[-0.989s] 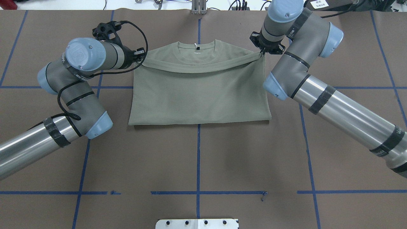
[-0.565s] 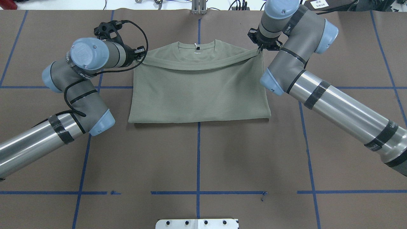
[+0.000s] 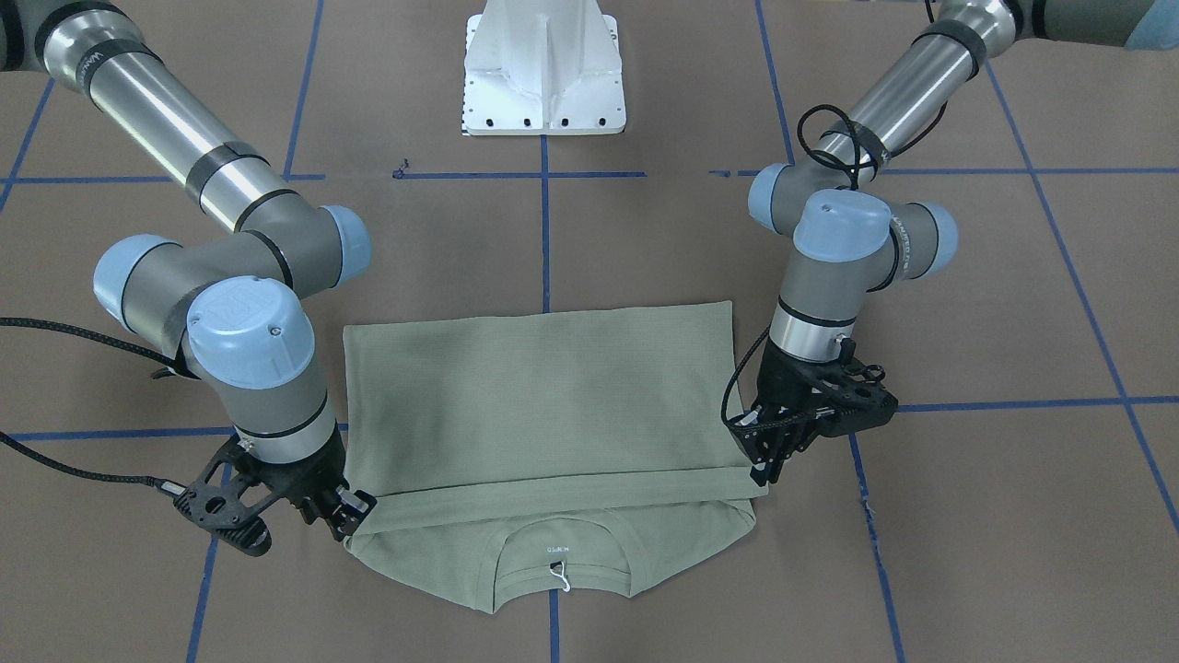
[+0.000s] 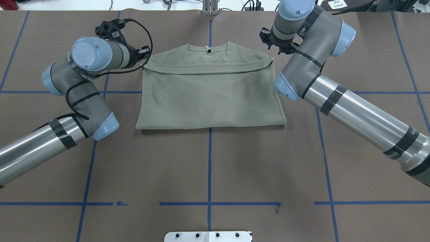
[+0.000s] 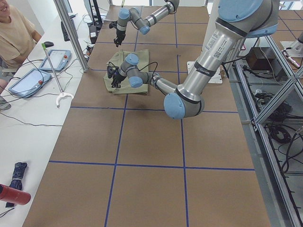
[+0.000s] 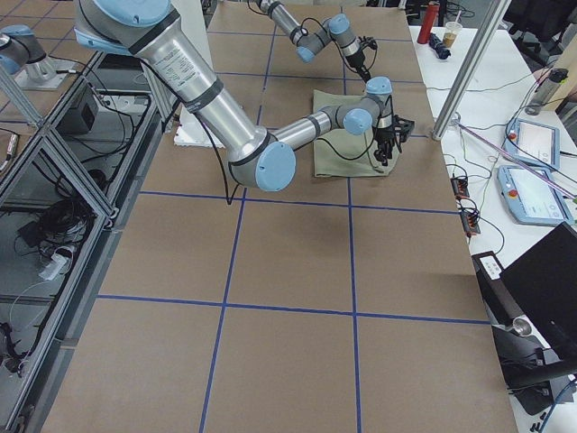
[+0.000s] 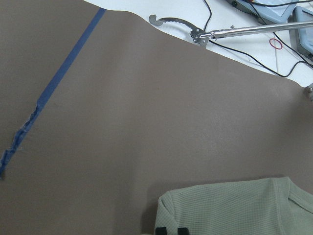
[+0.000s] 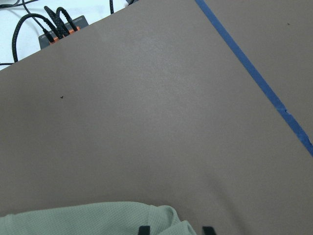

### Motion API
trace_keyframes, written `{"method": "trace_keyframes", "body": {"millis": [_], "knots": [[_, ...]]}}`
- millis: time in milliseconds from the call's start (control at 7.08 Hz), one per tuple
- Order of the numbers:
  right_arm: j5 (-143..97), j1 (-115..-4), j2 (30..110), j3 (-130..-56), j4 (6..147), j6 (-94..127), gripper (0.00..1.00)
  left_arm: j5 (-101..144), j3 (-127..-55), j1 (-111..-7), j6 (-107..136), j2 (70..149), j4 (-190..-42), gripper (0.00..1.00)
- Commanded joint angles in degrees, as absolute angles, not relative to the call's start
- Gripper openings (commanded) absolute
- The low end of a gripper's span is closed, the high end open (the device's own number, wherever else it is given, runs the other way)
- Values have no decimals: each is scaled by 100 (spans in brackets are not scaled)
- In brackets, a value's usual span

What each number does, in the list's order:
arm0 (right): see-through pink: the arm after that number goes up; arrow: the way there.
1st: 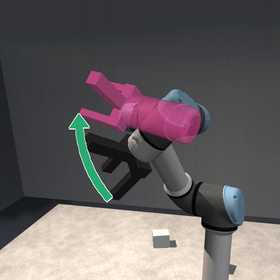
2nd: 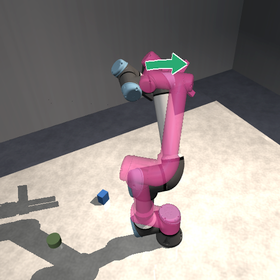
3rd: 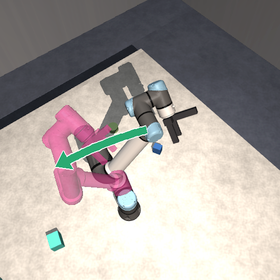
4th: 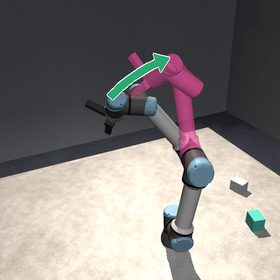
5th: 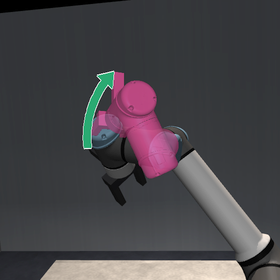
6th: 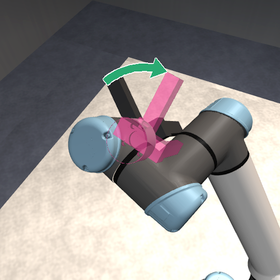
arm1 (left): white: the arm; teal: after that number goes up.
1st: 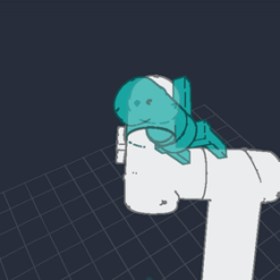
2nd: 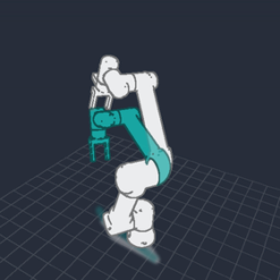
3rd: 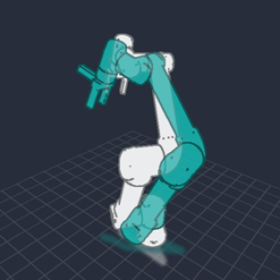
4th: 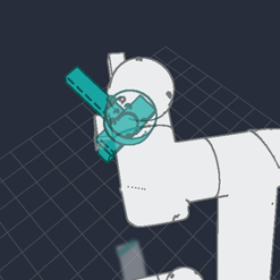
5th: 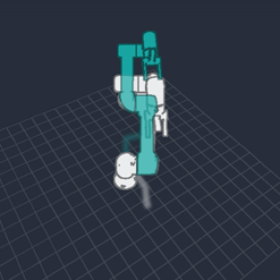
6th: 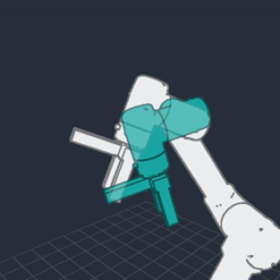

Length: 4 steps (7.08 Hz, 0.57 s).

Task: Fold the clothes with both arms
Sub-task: 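Lay the hem near the collar and open both grippers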

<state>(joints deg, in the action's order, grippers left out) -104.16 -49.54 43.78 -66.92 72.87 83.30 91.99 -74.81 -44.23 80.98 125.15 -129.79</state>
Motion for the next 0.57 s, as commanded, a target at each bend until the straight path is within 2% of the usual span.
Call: {"method": "trace_keyframes", "body": {"millis": [0,141,283,424], "knots": [[-10450,-4957,4925,-7813,7408,8428,58,9272,-7584,-4586,8095,12516,-13095,39],[-10450,-4783,5783,-9014,7427,8481,62,9446,-7933,-4614,8112,12437,-13017,39],[-10415,-4555,6453,-9870,7444,8916,67,10005,-7945,-4762,8095,12323,-13025,39],[-10293,-4327,6608,-10070,7383,9443,72,10333,-7945,-4885,8077,12279,-13069,39]]}}
